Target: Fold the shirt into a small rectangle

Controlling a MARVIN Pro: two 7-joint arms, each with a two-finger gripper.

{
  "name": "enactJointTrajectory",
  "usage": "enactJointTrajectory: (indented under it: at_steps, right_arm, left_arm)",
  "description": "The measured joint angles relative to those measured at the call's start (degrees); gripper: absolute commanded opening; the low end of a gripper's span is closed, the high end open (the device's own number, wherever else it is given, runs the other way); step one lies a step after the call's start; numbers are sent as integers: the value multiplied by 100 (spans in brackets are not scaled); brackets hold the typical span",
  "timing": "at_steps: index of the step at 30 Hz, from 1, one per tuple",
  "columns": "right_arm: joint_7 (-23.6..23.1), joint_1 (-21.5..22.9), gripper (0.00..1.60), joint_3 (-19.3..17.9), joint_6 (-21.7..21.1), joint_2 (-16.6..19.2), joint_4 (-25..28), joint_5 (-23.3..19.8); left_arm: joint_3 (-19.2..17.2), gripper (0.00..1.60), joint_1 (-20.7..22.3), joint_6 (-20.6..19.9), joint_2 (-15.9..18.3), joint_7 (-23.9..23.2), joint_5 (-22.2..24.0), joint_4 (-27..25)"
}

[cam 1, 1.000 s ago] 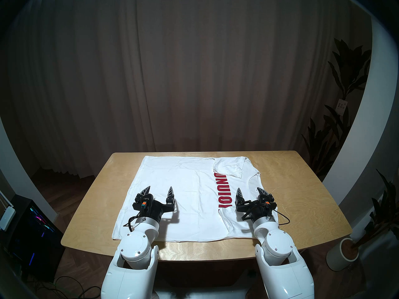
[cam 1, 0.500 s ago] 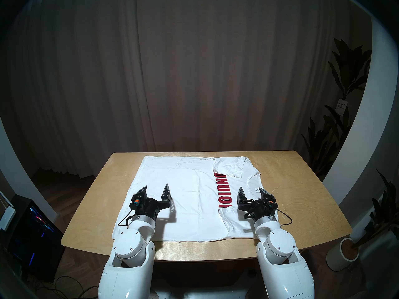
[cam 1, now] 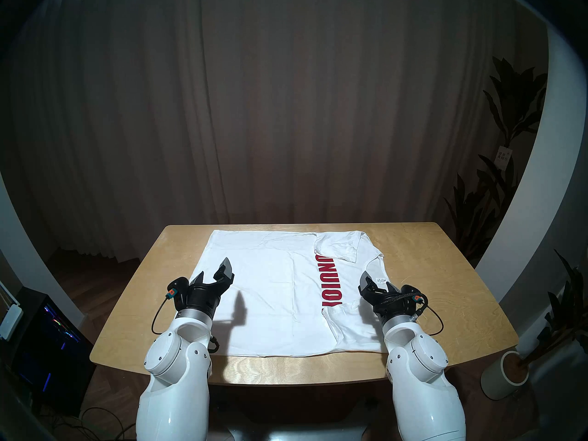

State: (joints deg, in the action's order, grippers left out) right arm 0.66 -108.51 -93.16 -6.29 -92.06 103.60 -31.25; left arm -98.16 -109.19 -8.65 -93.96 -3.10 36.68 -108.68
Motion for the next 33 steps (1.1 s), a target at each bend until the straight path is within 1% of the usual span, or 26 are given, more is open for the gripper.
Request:
enactJointTrajectory:
  at_steps: [2, 5, 8, 11, 12, 13, 16, 19, 25, 27, 30, 33]
  right_arm:
    - [38, -12, 160, -23, -87, -15, 52, -260]
    - [95, -48, 160, -64, -257, -40, 184, -818]
    - [125, -85, 160, -85, -401, -55, 291, -1236]
    - [171, -147, 160, -97, -617, -73, 441, -1813]
    - [187, -160, 160, -101, -662, -77, 470, -1918]
    - [233, -187, 160, -111, -750, -85, 534, -2142]
    - [387, -238, 160, -146, -916, -104, 651, -2542]
    - [716, -303, 160, -225, -1155, -134, 818, -3075]
    - [1312, -366, 160, -355, -1468, -177, 1124, -3761]
    - [1550, -382, 160, -404, -1587, -195, 1283, -4028]
    - [1810, -398, 160, -460, -1715, -216, 1466, -4302]
    - [2112, -438, 160, -559, -1890, -252, 1665, -4644]
  left_arm:
    - [-42, 160, -10, -87, -18, -2, 283, -42]
    - [-96, 160, -38, -243, -49, -9, 770, -151]
    - [-139, 160, -58, -356, -70, -10, 1103, -227]
    - [-199, 160, -76, -515, -95, 5, 1540, -313]
    - [-211, 160, -79, -548, -100, 10, 1623, -326]
    - [-235, 160, -87, -618, -109, 24, 1790, -355]
    - [-277, 160, -108, -747, -126, 91, 2115, -406]
    - [-339, 160, -165, -932, -154, 298, 2569, -491]
    - [-466, 160, -296, -1155, -212, 706, 3135, -724]
    - [-553, 160, -362, -1235, -246, 893, 3331, -883]
    - [-662, 160, -444, -1342, -288, 1103, 3530, -1082]
    - [-781, 160, -548, -1530, -341, 1340, 3815, -1302]
